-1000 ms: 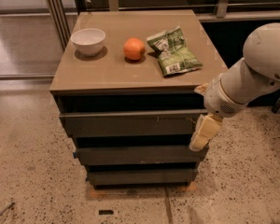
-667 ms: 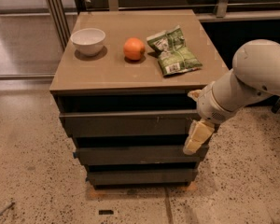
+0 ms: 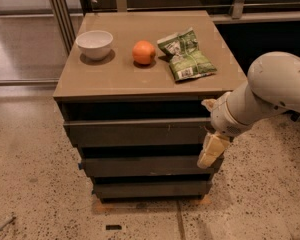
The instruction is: Open top drawer
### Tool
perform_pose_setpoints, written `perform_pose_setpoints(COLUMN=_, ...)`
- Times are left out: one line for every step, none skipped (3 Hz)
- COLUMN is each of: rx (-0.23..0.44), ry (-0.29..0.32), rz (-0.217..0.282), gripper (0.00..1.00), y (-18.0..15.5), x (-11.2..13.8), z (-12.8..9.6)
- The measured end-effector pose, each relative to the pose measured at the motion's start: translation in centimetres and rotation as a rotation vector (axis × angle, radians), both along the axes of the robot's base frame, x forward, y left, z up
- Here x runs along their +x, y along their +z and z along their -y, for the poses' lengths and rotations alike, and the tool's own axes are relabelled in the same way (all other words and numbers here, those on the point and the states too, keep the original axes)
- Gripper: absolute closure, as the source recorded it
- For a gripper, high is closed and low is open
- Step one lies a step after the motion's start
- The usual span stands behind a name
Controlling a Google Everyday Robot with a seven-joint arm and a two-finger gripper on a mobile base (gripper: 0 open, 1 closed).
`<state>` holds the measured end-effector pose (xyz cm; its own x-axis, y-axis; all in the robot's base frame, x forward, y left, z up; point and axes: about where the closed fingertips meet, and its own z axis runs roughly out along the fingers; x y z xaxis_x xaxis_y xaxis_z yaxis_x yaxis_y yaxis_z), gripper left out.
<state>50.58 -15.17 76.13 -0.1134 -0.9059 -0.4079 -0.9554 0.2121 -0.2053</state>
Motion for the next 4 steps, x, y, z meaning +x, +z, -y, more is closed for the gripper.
perform_pose_setpoints(rx=-0.020, ry=0.014, rz=0.046, gripper=0.00, y=-1.0, x=0.5, z=0.4)
perform_pose_setpoints(rx=-0.045, ry=0.024, rz=0.074, gripper=0.00, y=-2.5, x=1.5, z=0.9)
perform_pose_setpoints(rx=-0.059, ry=0.024, rz=0.071, gripper=0.00, y=-4.1, x=2.6, z=1.4)
perform_pose_setpoints(rx=-0.066, ry=0.020, rz=0.047, gripper=0.00, y=-6.1, x=3.7, z=1.9)
